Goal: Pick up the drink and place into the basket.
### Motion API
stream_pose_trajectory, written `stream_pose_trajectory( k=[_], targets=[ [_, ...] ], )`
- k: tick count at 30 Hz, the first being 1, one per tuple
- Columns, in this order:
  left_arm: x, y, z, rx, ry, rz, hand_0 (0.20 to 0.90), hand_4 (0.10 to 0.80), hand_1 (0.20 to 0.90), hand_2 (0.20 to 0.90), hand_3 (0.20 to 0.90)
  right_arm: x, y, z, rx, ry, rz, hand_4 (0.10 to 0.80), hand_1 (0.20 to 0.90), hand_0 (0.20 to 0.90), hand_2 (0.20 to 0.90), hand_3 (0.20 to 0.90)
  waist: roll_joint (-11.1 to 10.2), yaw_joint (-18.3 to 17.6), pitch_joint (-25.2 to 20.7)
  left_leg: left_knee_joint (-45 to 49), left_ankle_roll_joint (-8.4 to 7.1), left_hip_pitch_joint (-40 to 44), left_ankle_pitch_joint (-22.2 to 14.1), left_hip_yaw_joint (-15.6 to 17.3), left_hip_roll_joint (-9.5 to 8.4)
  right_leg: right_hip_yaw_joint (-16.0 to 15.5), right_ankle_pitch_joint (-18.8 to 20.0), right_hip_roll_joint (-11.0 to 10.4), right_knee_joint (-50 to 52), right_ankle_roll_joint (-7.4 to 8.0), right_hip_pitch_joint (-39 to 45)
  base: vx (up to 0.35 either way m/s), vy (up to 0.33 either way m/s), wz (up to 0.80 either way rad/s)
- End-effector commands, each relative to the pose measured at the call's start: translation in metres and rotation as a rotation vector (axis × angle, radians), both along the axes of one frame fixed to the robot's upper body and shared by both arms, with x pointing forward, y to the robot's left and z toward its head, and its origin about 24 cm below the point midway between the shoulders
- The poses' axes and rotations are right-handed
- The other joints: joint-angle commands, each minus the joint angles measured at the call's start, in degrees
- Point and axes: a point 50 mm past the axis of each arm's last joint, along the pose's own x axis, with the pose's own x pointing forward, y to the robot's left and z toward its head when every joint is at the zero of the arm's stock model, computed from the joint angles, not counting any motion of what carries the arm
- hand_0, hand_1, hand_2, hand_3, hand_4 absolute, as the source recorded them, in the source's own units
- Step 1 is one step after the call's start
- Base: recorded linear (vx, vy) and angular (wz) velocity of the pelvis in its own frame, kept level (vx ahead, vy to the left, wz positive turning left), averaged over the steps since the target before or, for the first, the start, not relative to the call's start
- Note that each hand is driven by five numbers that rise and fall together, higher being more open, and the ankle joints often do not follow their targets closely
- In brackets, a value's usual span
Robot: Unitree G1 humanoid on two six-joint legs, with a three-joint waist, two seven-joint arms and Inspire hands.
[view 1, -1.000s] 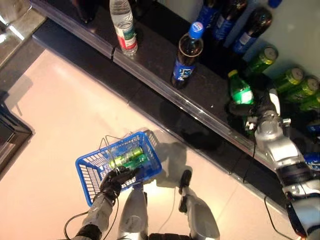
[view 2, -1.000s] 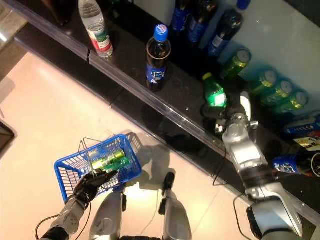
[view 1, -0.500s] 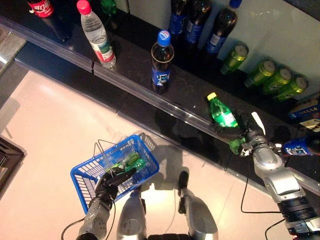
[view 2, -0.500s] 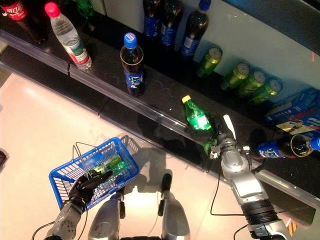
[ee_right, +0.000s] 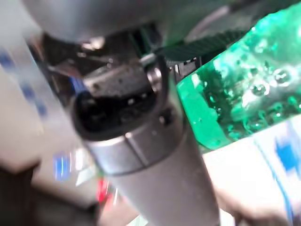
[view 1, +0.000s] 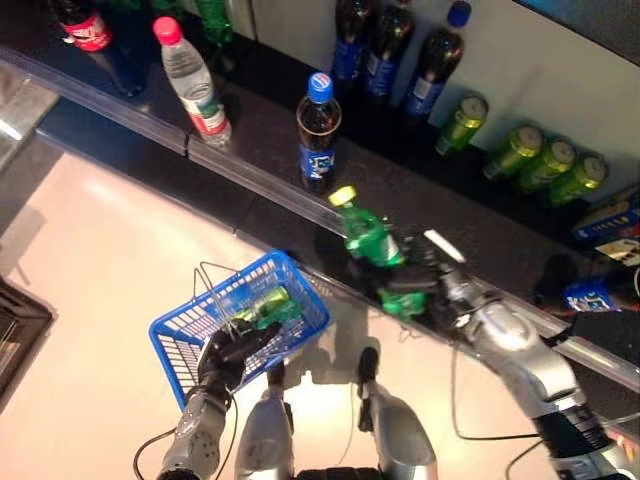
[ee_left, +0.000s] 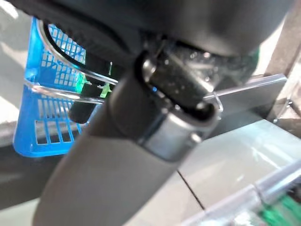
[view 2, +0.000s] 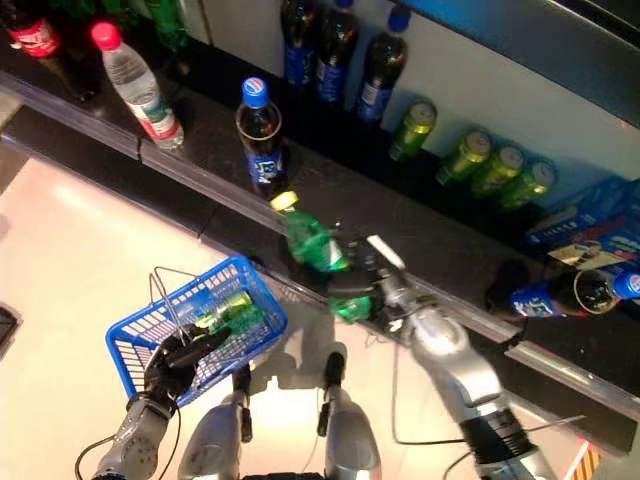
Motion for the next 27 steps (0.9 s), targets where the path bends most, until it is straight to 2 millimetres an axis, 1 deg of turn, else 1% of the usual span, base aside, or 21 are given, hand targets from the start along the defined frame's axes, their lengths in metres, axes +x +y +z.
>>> stream_pose_trajectory(
  k=[1,4,7,10,18,21,22,24,26,27],
  targets=[
    [0.021,0.009,0.091,0.054,-0.546,-0.062,0.300,0.100,0.300,0.300,0.200,-0.030,0.040,0.068,0.286,-0.316,0.371,0.100,0.300,0.300,0.300,0.200,1.65,3.11,-8.86,9.72,2.48,-1.93,-5.30,-0.86,-2.98,-2.69,-9.89,1.80,12.33,-3.51,0.16,0.032,-0.009,0.25],
    [0.021,0.001,0.097,0.041,-0.564,-0.105,0.300,0.100,0.300,0.300,0.200,-0.036,0.058,0.066,0.324,-0.288,0.465,0.100,0.300,0.300,0.300,0.200,2.08,4.35,-8.67,9.60,2.47,-2.14,-4.87,-1.78,-3.41,-3.47,-9.91,1.58,12.42,-3.60,0.45,0.010,-0.007,0.32],
    [0.021,-0.003,0.103,0.034,-0.578,-0.135,0.300,0.100,0.300,0.300,0.200,-0.039,0.066,0.064,0.345,-0.278,0.498,0.100,0.300,0.300,0.300,0.200,2.33,5.24,-8.53,9.66,2.42,-2.41,-4.63,-2.54,-3.70,-4.24,-9.90,1.36,12.51,-3.59,0.62,-0.005,-0.015,0.24],
    [0.021,-0.005,0.107,0.037,-0.589,-0.156,0.300,0.100,0.300,0.300,0.200,-0.039,0.070,0.062,0.344,-0.274,0.495,0.100,0.300,0.300,0.300,0.200,2.49,5.98,-8.41,9.44,2.39,-2.48,-4.31,-3.19,-4.01,-4.93,-9.75,1.23,12.38,-3.55,0.89,-0.002,-0.018,0.22],
    [0.016,-0.007,0.109,0.028,-0.586,-0.187,0.300,0.100,0.300,0.300,0.200,-0.040,0.074,0.057,0.358,-0.263,0.509,0.100,0.300,0.300,0.300,0.200,2.60,7.71,-9.22,8.53,2.26,-2.30,-3.62,-5.07,-4.79,-6.25,-9.50,1.08,11.61,-3.41,1.88,0.006,-0.008,0.07],
    [0.015,-0.016,0.114,0.009,-0.610,-0.246,0.300,0.100,0.300,0.300,0.200,-0.039,0.081,0.060,0.403,-0.296,0.480,0.100,0.300,0.300,0.300,0.200,3.12,8.65,-9.34,8.41,2.24,-2.08,-3.52,-5.97,-5.15,-6.94,-9.57,0.86,11.50,-3.53,2.56,0.033,0.010,0.16],
    [0.015,-0.021,0.119,0.004,-0.630,-0.284,0.300,0.100,0.300,0.300,0.200,-0.037,0.084,0.062,0.416,-0.319,0.455,0.100,0.300,0.300,0.300,0.200,3.45,9.03,-9.27,8.43,2.25,-2.08,-3.47,-6.33,-5.37,-7.24,-9.60,0.70,11.52,-3.63,2.78,0.017,0.016,0.23],
    [0.015,-0.024,0.120,0.003,-0.639,-0.305,0.300,0.100,0.300,0.300,0.200,-0.036,0.085,0.063,0.425,-0.327,0.441,0.100,0.300,0.300,0.300,0.200,3.63,9.23,-9.25,8.46,2.22,-2.11,-3.46,-6.52,-5.49,-7.42,-9.62,0.62,11.51,-3.68,2.88,0.011,0.018,0.16],
    [0.015,-0.034,0.129,-0.005,-0.675,-0.379,0.300,0.100,0.300,0.300,0.200,-0.028,0.089,0.068,0.470,-0.355,0.364,0.100,0.300,0.300,0.300,0.200,4.52,10.15,-9.03,8.52,2.21,-2.18,-3.40,-7.41,-6.04,-8.27,-9.61,0.21,11.60,-3.78,3.25,0.012,0.049,0.20],
    [0.015,-0.036,0.130,-0.006,-0.683,-0.393,0.300,0.100,0.300,0.300,0.200,-0.027,0.091,0.069,0.471,-0.368,0.342,0.100,0.300,0.300,0.300,0.200,4.77,10.34,-9.01,8.52,2.19,-2.22,-3.36,-7.56,-6.14,-8.46,-9.61,0.09,11.68,-3.76,3.24,0.014,0.062,0.20]
  ],
)
